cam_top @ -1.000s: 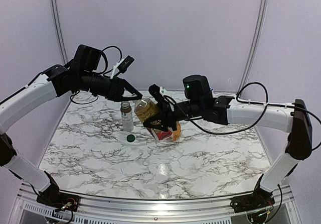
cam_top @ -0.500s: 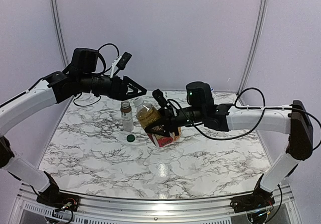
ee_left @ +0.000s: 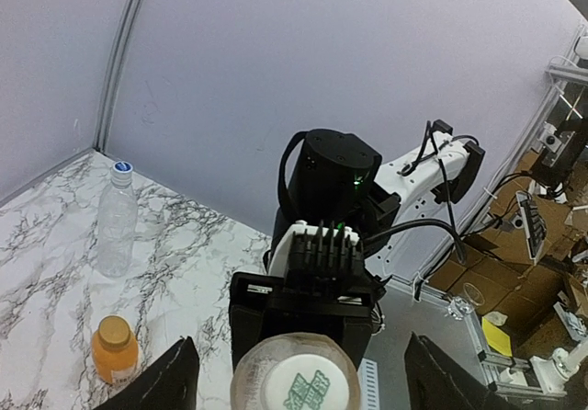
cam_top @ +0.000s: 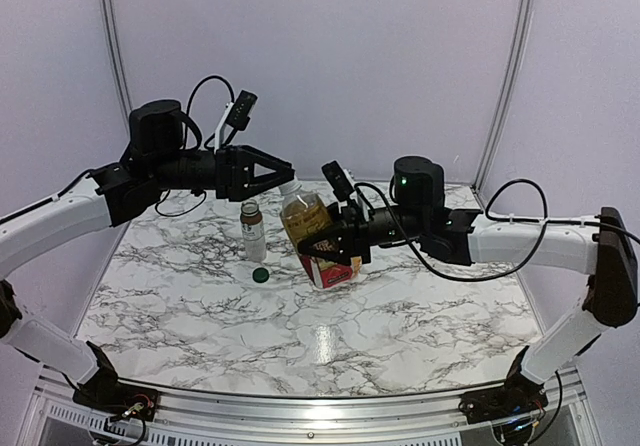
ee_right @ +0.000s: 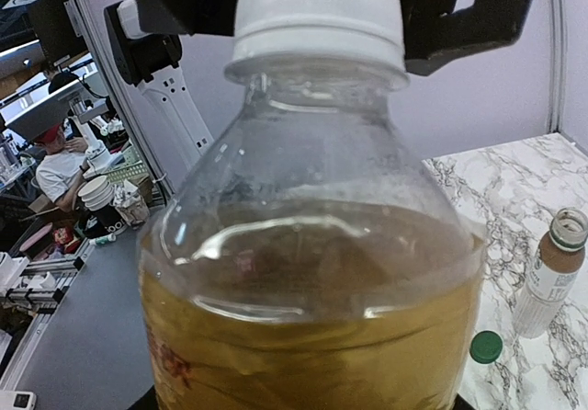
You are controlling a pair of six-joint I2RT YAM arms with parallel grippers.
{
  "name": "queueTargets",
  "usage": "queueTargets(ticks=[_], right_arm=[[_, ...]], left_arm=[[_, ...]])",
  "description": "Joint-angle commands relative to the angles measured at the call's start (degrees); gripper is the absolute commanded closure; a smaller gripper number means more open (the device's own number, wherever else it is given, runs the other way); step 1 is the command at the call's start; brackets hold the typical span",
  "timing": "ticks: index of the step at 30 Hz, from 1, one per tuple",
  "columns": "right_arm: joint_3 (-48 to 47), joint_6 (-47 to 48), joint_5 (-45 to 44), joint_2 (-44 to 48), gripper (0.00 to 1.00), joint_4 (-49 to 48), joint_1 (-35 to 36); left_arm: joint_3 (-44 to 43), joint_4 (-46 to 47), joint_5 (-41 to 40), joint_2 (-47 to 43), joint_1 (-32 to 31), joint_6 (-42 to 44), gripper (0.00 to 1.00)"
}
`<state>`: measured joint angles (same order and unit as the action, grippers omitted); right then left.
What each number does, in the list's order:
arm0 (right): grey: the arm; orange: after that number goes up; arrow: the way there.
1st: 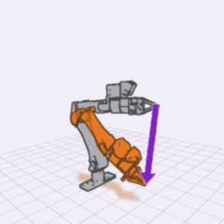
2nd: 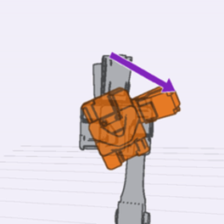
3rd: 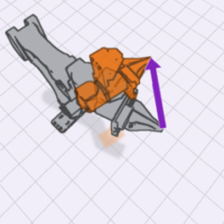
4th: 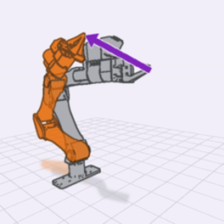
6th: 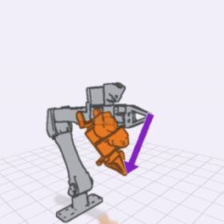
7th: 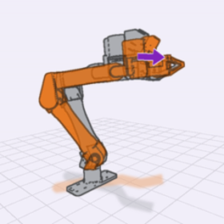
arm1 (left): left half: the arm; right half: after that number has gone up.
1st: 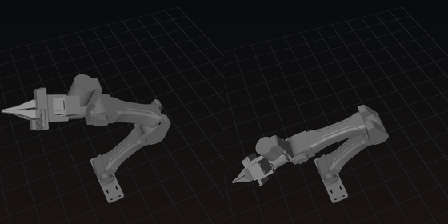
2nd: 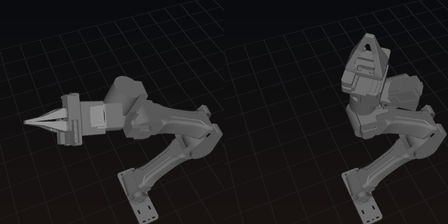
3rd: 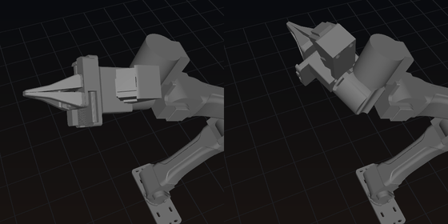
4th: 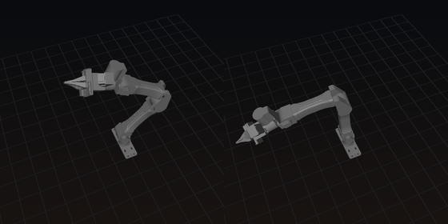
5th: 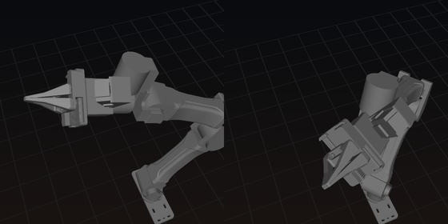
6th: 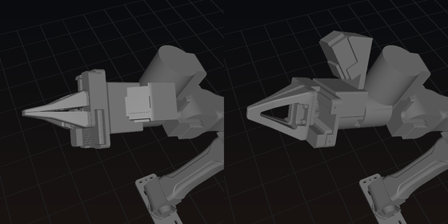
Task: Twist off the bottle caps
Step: Unscrew the bottle cap from the plastic bottle.
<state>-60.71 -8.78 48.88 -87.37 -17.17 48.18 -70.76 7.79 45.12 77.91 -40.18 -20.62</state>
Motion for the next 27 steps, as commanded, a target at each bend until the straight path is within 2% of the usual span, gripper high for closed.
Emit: queueTargets(ticks=[1, 10, 14, 19, 23, 26, 27], right_arm=[[0.50, -3.23, 1.82, 1.58, 0.64, -4.60, -0.52], [0.89, -3.62, 1.90, 1.78, 0.64, -5.24, -0.51], [1.19, -3.53, 1.82, 1.56, 0.65, -5.23, -0.54], [1.55, -3.43, 1.60, 1.93, 0.65, -5.19, -0.57], [1.67, -2.83, 0.34, 2.65, 0.65, -3.95, -0.73], [0.76, -0.88, -2.78, 3.28, 0.65, -0.64, -0.86], [0.24, -0.02, -3.88, 3.37, 0.66, 1.02, -0.87]], left_arm=[[-2.10, 3.64, 2.27, 1.36, -1.75, 1.57, 0.27], [-2.90, 3.91, 2.75, 2.70, -2.66, 0.93, 0.54], [-2.97, 4.28, 2.36, 2.74, -2.56, 0.45, 0.58], [-2.63, 5.44, 2.31, 2.80, -2.61, -0.48, 0.71], [-2.21, 5.83, 1.56, 2.82, -2.62, -1.11, 0.83], [-1.48, 5.83, -0.98, 2.59, -2.65, -2.15, 0.99], [-1.18, 5.83, -1.97, 2.53, -2.58, -2.66, 1.00]])
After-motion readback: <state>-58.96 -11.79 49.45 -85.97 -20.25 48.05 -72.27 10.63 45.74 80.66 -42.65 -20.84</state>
